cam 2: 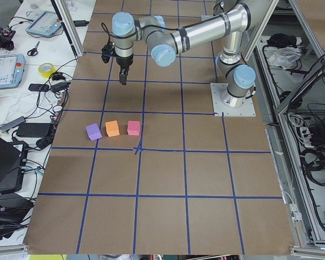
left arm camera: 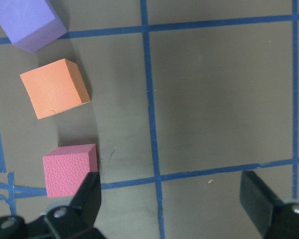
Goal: Arrange blocks in a line
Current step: 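Open the left gripper and raise it away from the cubes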
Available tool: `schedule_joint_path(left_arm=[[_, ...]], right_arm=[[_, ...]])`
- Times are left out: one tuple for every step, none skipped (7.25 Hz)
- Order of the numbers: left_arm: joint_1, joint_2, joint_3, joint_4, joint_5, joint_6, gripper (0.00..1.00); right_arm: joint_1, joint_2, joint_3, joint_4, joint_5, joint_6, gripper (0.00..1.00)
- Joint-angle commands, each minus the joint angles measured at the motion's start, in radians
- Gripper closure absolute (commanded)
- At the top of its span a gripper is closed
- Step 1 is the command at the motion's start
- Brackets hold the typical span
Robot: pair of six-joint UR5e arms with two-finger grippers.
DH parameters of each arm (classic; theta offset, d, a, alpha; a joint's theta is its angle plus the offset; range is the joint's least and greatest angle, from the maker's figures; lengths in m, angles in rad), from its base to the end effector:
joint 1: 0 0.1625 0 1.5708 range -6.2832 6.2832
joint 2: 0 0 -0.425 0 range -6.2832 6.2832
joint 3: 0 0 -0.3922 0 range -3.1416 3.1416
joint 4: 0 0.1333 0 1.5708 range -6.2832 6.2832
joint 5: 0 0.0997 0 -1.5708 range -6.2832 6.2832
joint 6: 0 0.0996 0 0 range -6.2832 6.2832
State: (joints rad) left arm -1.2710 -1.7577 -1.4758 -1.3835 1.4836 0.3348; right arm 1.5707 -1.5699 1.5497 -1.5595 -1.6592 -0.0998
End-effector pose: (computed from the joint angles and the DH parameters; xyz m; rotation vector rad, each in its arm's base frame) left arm 0.0351 -0.5944 0.4548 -0.0604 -3.0826 0.1818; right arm 0.1245 -0.4931 0.4971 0.1515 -3.0491 0.0068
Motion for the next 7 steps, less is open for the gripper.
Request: schedule_joint_path(left_arm=[[-0.192,0.072,0.026,-0.049,0.011,-0.228,0.00],[-0.246,0.081,0.017,-0.058,0.010,-0.267,0.00],[-0.264,0.093,0.009,-0.071,0.021,-0.278,0.00],[-0.260,0.107,0.008,-0.112,0.017,-0.276,0.00],[-0.264,0.112,0.006,-0.114,0.018,-0.278,0.00],[-0.261,0.119,0.008,-0.117,0.024,-0.278,0.00],[-0.258,0.126,0.008,-0.117,0.024,-0.278,0.00]], right_arm=[[0.000,0.001,0.003,0.010,0.066,0.000,0.00],[0.000,-0.001,0.004,0.010,0.088,0.006,0.00],[0.000,-0.002,0.006,0.012,0.087,0.011,0.00],[0.002,-0.002,0.009,0.013,0.088,0.011,0.00],[0.002,-0.002,0.009,0.013,0.088,0.009,0.00],[0.002,-0.002,0.009,0.013,0.088,0.009,0.00],[0.002,-0.009,0.012,0.015,0.088,0.006,0.00]])
